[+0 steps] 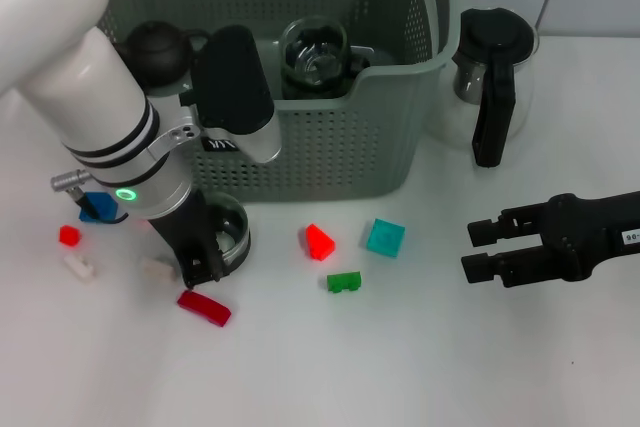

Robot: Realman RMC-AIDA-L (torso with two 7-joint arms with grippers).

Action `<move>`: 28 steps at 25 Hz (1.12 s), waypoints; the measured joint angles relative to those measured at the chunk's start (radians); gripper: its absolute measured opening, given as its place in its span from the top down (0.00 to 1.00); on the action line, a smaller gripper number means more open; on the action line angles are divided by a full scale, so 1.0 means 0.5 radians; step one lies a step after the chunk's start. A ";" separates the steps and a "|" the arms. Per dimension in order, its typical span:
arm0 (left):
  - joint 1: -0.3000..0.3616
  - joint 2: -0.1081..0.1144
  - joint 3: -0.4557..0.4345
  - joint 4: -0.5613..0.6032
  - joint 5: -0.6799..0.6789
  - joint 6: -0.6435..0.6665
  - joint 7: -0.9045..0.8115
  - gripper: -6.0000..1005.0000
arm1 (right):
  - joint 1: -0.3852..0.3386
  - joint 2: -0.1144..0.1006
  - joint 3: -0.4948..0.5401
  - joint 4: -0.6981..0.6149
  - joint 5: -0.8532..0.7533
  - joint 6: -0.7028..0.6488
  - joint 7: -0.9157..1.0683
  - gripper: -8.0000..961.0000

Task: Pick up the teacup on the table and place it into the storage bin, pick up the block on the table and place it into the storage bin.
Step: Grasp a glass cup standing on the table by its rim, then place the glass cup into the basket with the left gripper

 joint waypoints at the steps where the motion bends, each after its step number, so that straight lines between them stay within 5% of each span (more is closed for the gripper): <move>1: 0.000 0.000 0.000 0.007 0.000 0.021 0.004 0.87 | 0.000 0.000 -0.001 0.000 0.000 0.000 0.000 0.26; 4: -0.001 -0.001 0.000 0.021 -0.001 0.055 0.007 0.95 | 0.000 0.000 -0.002 0.001 0.000 0.000 0.000 0.26; 10: 0.006 0.003 -0.091 0.203 -0.057 0.312 0.056 0.95 | -0.003 -0.001 -0.003 0.002 0.000 -0.004 0.000 0.26; 17: -0.115 0.053 -0.680 0.645 -0.349 1.038 0.233 0.94 | -0.004 -0.002 -0.003 0.003 0.000 -0.014 0.000 0.26; 22: -0.123 0.252 -0.862 0.625 -0.880 1.020 0.184 0.94 | -0.010 0.003 -0.004 0.005 0.001 -0.016 0.000 0.26; 28: -0.141 0.244 -1.078 0.620 -1.024 0.586 0.269 0.93 | -0.010 -0.002 0.001 0.009 0.008 -0.014 0.001 0.26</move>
